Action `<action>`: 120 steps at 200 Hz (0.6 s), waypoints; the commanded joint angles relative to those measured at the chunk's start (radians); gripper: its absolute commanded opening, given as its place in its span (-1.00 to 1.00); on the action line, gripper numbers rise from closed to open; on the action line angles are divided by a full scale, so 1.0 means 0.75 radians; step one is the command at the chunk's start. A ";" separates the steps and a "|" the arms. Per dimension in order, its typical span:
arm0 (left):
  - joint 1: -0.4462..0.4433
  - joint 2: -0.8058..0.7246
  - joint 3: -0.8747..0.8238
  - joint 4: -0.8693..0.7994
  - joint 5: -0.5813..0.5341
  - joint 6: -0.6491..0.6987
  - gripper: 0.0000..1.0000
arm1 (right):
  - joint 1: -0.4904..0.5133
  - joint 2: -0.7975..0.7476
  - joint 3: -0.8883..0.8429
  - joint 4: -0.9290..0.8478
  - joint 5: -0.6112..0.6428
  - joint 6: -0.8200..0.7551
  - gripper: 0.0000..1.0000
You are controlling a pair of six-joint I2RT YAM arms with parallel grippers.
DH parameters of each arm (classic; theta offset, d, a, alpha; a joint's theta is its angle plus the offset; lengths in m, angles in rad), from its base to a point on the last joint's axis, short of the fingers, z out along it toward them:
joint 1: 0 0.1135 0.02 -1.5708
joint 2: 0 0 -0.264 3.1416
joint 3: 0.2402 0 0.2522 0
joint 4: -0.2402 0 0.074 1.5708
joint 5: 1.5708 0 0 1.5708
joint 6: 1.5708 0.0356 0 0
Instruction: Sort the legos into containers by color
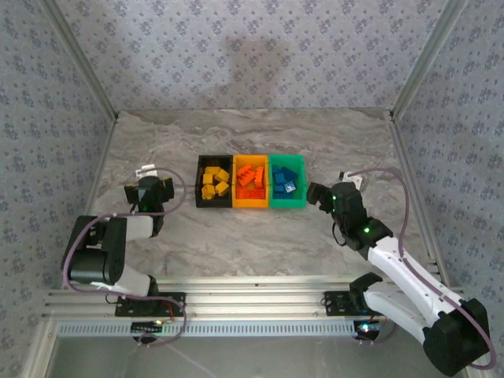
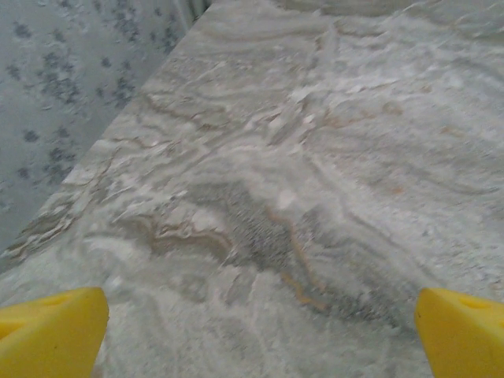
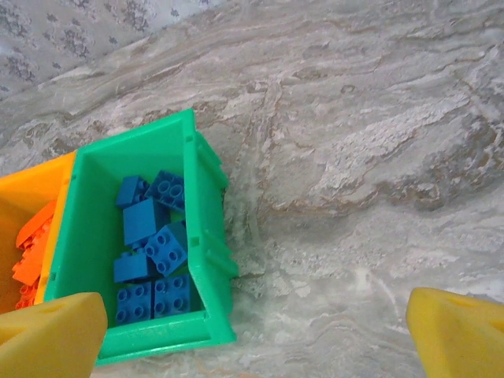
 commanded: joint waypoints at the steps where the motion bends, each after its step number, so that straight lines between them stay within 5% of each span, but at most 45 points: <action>1: 0.069 0.080 -0.086 0.317 0.249 0.028 1.00 | -0.027 -0.023 -0.008 0.035 0.034 -0.088 0.99; 7: 0.067 0.099 -0.115 0.435 0.253 0.040 1.00 | -0.034 -0.022 -0.008 0.036 0.030 -0.107 0.99; 18: 0.068 0.039 -0.068 0.232 0.232 0.011 0.99 | -0.039 -0.024 -0.033 0.084 0.048 -0.141 1.00; 75: 0.071 0.058 -0.051 0.230 0.166 -0.015 1.00 | -0.088 -0.035 -0.188 0.364 0.117 -0.331 1.00; 120: 0.070 0.062 -0.052 0.242 0.165 -0.013 1.00 | -0.354 0.070 -0.230 0.630 0.080 -0.656 1.00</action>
